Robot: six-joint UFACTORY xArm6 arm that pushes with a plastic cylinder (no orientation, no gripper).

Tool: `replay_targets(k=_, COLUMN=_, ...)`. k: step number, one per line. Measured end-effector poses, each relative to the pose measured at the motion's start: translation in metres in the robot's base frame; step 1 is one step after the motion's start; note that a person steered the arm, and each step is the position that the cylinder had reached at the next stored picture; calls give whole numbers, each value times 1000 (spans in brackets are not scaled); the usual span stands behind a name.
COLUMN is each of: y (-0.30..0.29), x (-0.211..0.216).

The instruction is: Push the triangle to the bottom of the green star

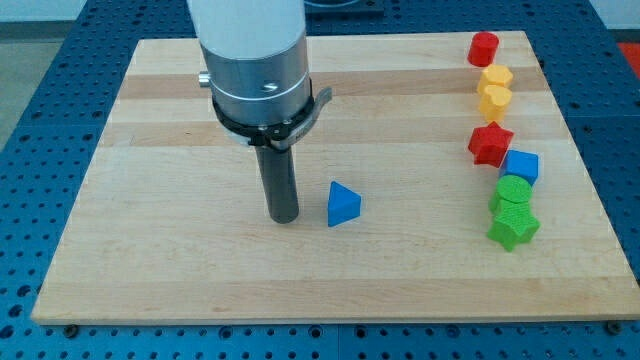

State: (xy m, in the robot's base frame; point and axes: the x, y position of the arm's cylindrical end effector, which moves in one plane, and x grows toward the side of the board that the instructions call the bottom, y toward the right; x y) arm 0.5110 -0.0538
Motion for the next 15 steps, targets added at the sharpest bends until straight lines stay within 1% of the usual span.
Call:
replay_targets(k=1, y=34, x=-4)
replay_targets(k=2, y=46, x=-5)
replay_targets(k=3, y=69, x=-5)
replay_targets(k=4, y=110, x=0)
replay_targets(k=5, y=117, x=5)
replay_targets(k=6, y=97, x=5)
replay_targets(k=7, y=56, x=5)
replay_targets(k=8, y=48, x=-35)
replay_targets(k=9, y=56, x=-38)
replay_targets(k=11, y=73, x=-22)
replay_targets(k=12, y=77, x=-45)
replay_targets(k=15, y=134, x=-50)
